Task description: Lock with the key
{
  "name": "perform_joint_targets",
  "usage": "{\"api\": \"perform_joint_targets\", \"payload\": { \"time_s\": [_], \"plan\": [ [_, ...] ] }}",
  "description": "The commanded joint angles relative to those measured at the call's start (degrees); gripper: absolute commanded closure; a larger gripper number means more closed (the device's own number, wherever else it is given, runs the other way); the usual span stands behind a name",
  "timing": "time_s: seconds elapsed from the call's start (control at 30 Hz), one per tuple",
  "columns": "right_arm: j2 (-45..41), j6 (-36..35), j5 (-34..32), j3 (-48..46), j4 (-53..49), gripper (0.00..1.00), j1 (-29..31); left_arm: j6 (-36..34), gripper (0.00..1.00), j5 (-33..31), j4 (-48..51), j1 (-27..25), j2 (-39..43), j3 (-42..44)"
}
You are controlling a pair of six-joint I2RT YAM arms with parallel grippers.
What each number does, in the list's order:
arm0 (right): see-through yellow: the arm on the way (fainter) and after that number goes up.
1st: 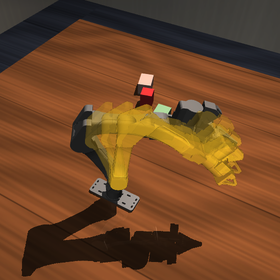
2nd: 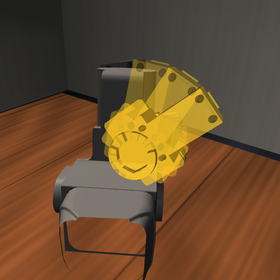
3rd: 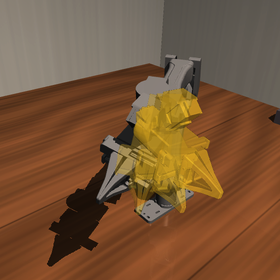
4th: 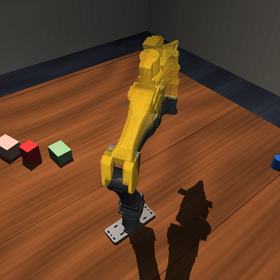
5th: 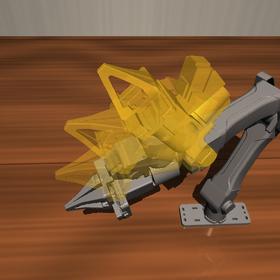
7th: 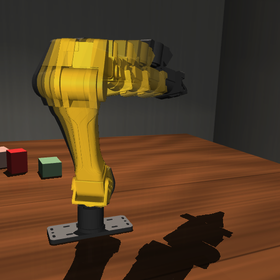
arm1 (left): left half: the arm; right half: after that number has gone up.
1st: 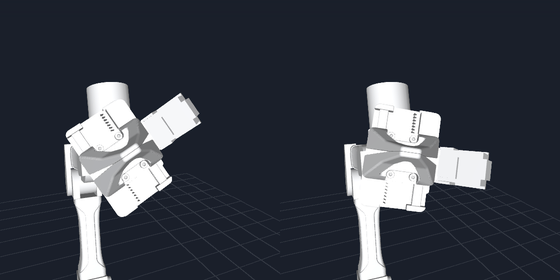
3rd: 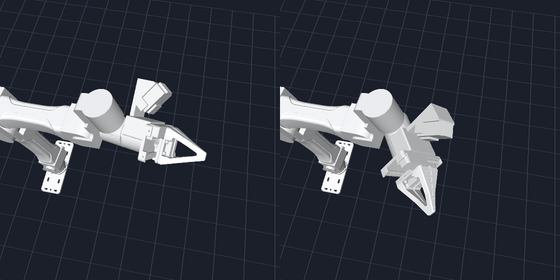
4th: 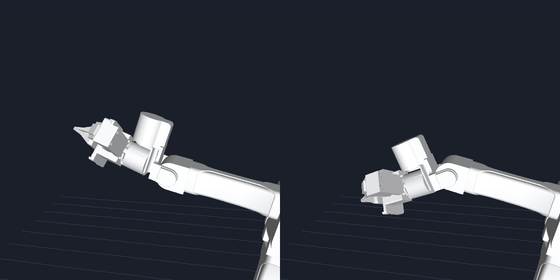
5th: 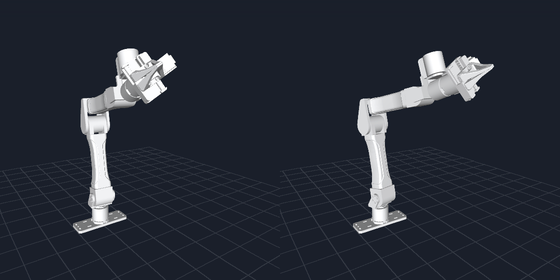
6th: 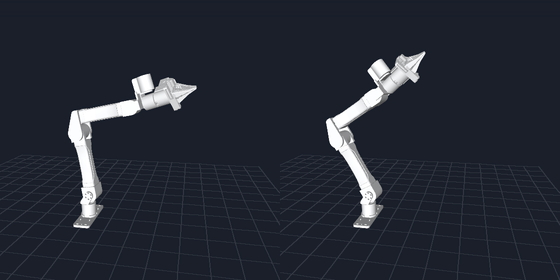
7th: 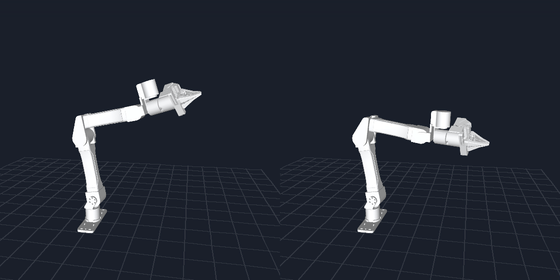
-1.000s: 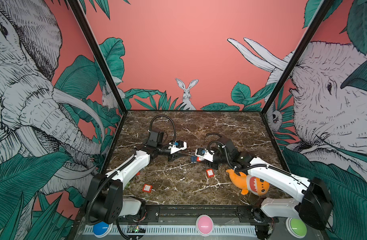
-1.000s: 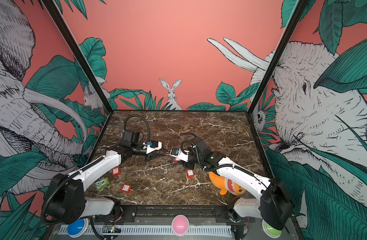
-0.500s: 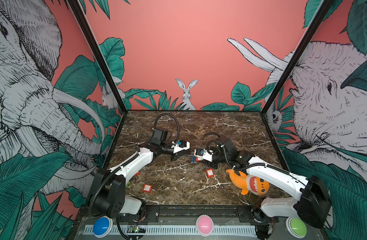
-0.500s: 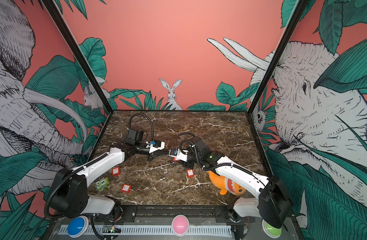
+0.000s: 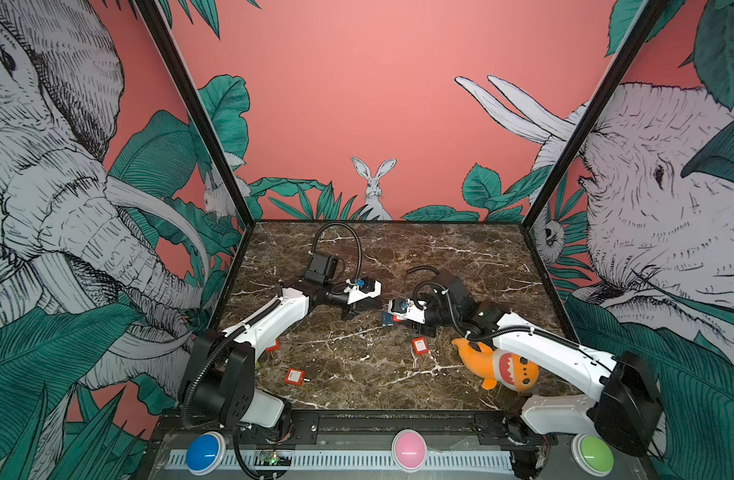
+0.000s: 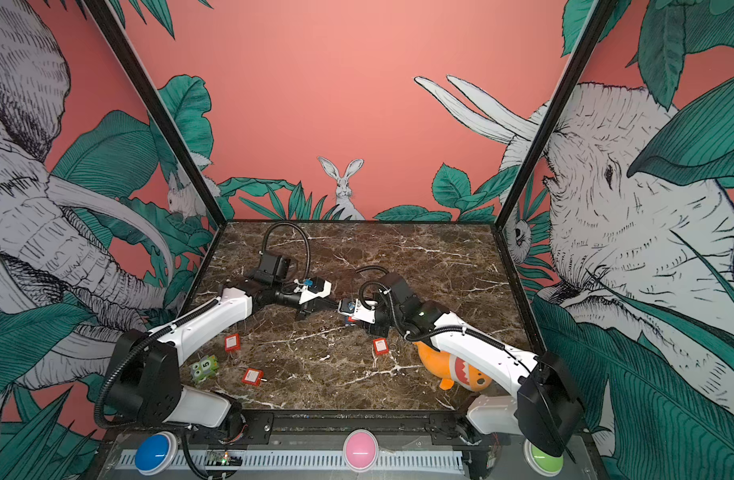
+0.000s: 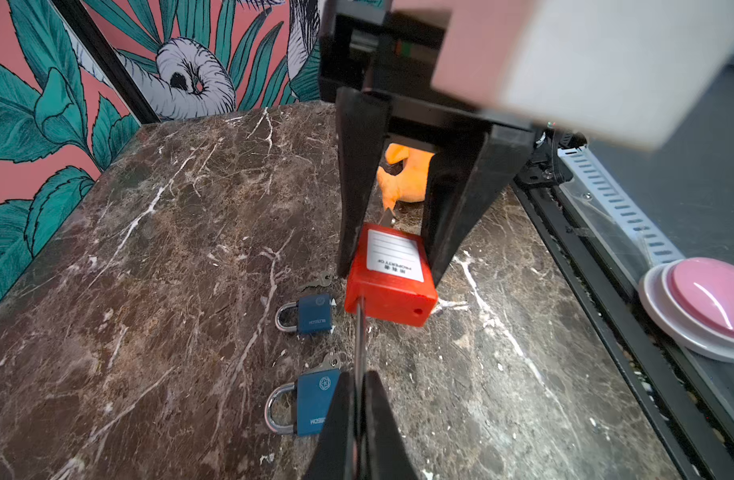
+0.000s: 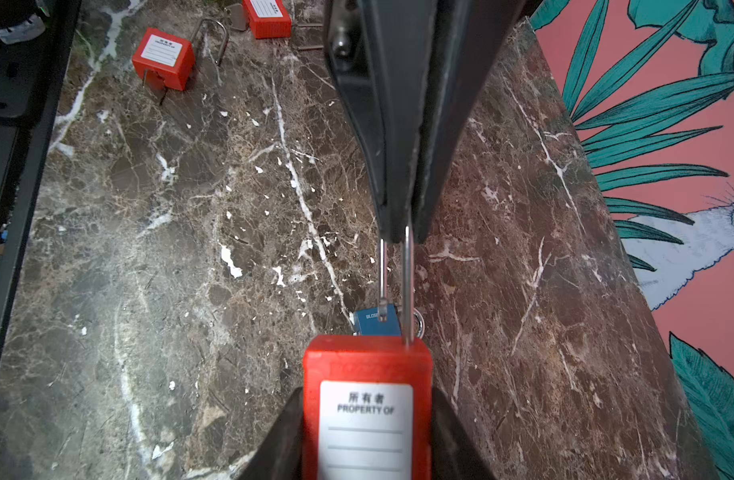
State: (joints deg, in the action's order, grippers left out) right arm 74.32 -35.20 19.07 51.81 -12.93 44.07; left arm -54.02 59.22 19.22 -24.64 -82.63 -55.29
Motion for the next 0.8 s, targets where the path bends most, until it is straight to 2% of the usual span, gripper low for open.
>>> {"api": "perform_joint_targets", "payload": {
  "time_s": [0.0, 0.1, 0.27, 0.4, 0.53, 0.57, 0.77],
  "plan": [
    [-1.48, -0.22, -0.82, 0.62, 5.63, 0.78, -0.19, -0.77, 0.86, 0.28, 2.61, -0.31, 1.12, -0.31],
    [-2.0, -0.21, -0.86, 0.13, 5.6, 0.78, -0.15, 1.02, 0.79, -1.37, 0.17, -0.32, 2.18, 0.67],
    [-1.76, 0.04, -0.58, 0.13, 5.33, 0.78, -0.13, 2.25, 0.78, -1.79, -1.07, -0.32, 2.56, 1.14],
    [-1.68, 0.0, -0.42, 0.13, 5.44, 0.78, -0.2, 2.25, 0.84, -1.33, -0.94, -0.31, 2.58, 1.16],
    [-1.27, -0.3, -0.19, 0.7, 4.86, 0.74, -0.13, 1.11, 0.97, 0.86, 0.84, -0.32, 1.97, 0.34],
    [-1.12, -0.39, -0.25, 0.94, 4.7, 0.7, -0.08, 0.95, 1.0, 1.49, 1.14, -0.3, 1.74, 0.05],
    [-1.57, 1.76, -1.32, 1.93, 2.26, 0.32, -0.13, 1.14, 1.0, 4.05, 1.26, -0.32, 1.54, 0.11]
  ]
}}
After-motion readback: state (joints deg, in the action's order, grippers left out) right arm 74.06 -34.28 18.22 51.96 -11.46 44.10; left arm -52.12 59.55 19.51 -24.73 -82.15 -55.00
